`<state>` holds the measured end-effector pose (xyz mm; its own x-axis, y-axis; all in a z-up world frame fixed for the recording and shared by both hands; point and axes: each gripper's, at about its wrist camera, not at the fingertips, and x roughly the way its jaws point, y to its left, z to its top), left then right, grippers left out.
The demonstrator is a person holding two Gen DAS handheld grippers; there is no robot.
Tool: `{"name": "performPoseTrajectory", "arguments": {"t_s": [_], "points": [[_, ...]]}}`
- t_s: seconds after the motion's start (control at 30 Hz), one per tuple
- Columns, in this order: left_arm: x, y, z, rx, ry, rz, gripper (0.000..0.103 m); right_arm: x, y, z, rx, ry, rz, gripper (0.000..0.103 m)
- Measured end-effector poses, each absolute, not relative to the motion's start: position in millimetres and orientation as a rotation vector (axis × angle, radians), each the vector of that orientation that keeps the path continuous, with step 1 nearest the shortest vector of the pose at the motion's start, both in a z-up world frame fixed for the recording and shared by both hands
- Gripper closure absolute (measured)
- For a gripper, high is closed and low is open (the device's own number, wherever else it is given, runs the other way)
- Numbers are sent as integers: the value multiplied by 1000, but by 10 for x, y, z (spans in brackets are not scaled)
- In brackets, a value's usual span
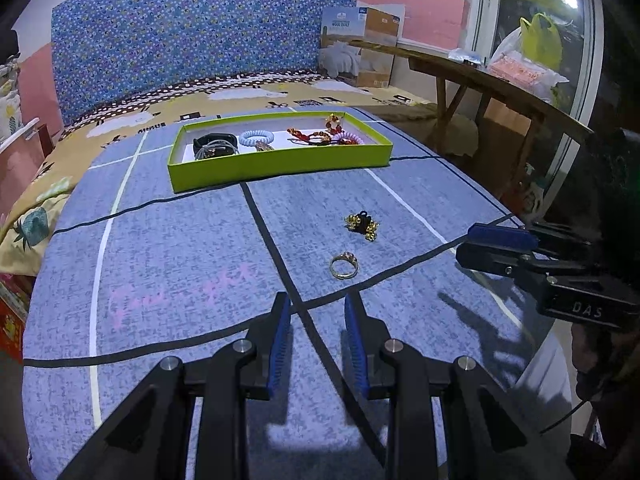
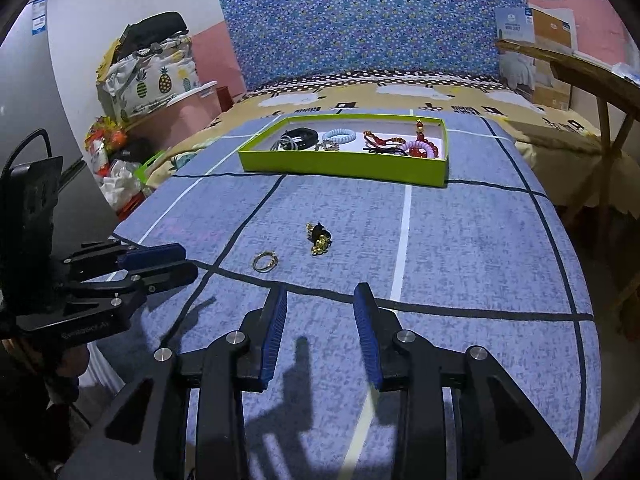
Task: Organize jewelry
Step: 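Grasp the gold ring with the left tool while the right tool grasps the gold-and-black charm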
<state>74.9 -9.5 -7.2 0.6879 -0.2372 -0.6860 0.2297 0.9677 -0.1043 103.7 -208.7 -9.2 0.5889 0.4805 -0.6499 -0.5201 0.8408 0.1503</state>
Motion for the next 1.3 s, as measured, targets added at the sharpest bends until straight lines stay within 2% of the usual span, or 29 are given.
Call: {"name": "performPoseTrajectory", "arguments": {"t_s": [1.1,1.13,1.17,1.3], "points": [[1180,-565,-290,113,822,-263,74,1291,-2066,-189,-55,764,579,67],[1192,-559,-289,115,821,-260,74,1299,-2063,-190,-56,764,579,67],[1196,-554,-289,114,821,-257,81,1292,-2064,-190,-57,764,579,67],[1180,-515,-284,103,820,-256,81,1361,-2042,-197,-70,763,581,67]]}}
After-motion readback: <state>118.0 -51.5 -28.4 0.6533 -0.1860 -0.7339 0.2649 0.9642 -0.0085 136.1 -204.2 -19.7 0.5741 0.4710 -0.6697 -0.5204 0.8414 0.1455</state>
